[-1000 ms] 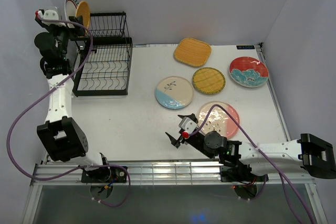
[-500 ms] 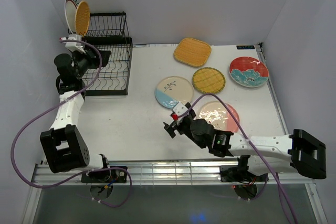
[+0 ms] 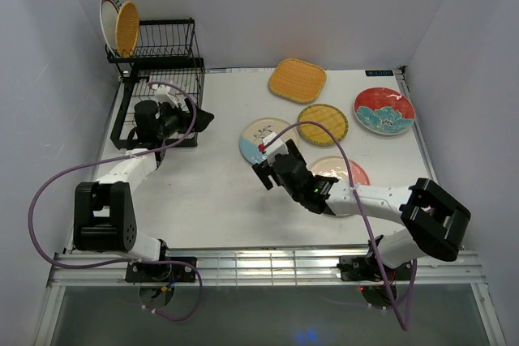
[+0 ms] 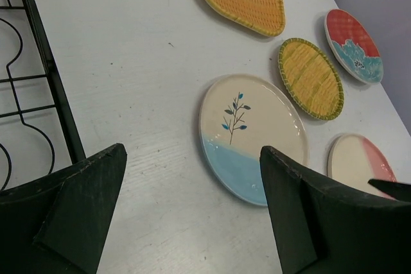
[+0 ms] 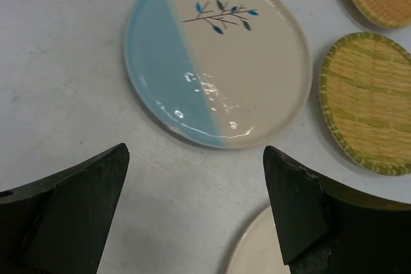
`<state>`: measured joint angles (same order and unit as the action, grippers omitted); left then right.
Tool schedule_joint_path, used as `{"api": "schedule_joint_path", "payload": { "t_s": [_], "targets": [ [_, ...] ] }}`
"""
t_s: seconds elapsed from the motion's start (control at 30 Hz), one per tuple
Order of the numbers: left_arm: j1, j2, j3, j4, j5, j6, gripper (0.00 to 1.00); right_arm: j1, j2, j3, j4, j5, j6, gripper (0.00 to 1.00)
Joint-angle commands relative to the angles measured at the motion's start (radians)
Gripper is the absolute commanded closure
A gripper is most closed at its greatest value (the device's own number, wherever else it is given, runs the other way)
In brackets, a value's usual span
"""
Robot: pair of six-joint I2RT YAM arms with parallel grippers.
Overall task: Load the plates into the dish rack
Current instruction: Pick up the plate at the center of the board.
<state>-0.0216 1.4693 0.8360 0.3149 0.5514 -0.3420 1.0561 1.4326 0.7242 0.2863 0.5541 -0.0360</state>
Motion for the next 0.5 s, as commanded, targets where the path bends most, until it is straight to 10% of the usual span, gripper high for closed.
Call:
{"api": "schedule_joint_path", "payload": {
  "t_s": [0.0, 0.47],
  "targets": [
    [-0.029, -0.067, -0.066, 0.052, -0.051, 0.001, 0.05, -0.057, 0.023, 0.052, 0.014, 0.088, -0.004, 0.1],
    [-0.064, -0.099, -0.135, 0.076, -0.113, -0.005, 0.03, -0.223, 0.195, 0.207, -0.18, 0.377, -0.008, 0.08]
  ]
}}
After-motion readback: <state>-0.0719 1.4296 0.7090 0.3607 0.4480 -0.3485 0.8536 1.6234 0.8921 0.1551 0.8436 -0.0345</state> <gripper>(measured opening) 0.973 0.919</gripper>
